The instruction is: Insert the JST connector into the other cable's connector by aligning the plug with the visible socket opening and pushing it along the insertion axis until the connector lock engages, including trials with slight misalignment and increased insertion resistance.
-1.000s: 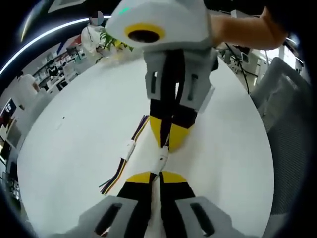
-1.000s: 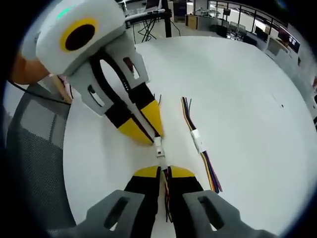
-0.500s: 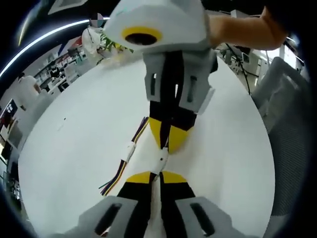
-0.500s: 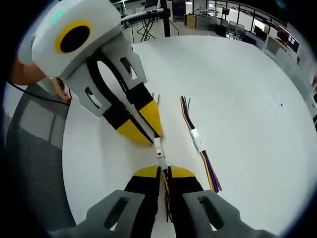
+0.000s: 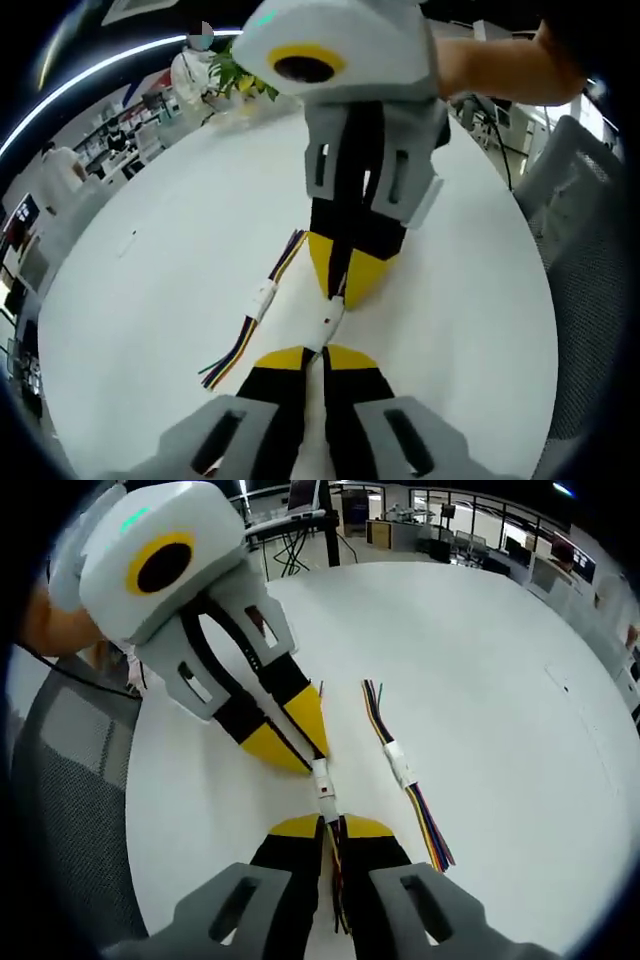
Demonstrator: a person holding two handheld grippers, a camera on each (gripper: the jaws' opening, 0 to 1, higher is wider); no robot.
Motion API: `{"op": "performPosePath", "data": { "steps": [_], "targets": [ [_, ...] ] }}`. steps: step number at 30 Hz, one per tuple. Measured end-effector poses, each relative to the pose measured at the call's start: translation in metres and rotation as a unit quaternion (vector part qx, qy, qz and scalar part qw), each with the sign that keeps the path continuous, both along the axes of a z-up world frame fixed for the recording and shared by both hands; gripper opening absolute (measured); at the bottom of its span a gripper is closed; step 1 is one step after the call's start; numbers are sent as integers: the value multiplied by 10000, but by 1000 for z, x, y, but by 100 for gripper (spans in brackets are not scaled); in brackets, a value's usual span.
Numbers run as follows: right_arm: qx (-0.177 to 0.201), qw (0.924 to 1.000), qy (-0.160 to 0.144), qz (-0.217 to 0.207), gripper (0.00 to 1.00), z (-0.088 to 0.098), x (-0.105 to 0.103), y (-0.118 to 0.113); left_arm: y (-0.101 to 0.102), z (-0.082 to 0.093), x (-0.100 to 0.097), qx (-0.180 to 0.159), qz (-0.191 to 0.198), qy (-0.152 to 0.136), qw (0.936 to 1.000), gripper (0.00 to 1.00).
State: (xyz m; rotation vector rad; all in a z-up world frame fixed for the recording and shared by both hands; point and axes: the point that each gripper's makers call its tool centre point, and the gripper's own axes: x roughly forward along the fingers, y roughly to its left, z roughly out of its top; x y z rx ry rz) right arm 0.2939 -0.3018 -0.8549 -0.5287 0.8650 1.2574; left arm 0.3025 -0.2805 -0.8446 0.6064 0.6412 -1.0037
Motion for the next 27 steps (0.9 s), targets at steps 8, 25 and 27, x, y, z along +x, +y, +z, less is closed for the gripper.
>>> {"op": "performPosePath", "data": {
  "steps": [8, 25, 27],
  "targets": [
    [578, 9981, -208, 41, 4, 3, 0, -4, 1, 0, 2, -158, 76, 177, 9997, 0],
    [1738, 9791, -850, 635, 9, 3, -7, -8, 3, -2, -1, -520, 331, 361, 9974, 0],
    [1856, 9748, -999, 730, 7, 0, -3, -9, 2, -1, -3, -590, 342, 386, 9969, 0]
  ]
}}
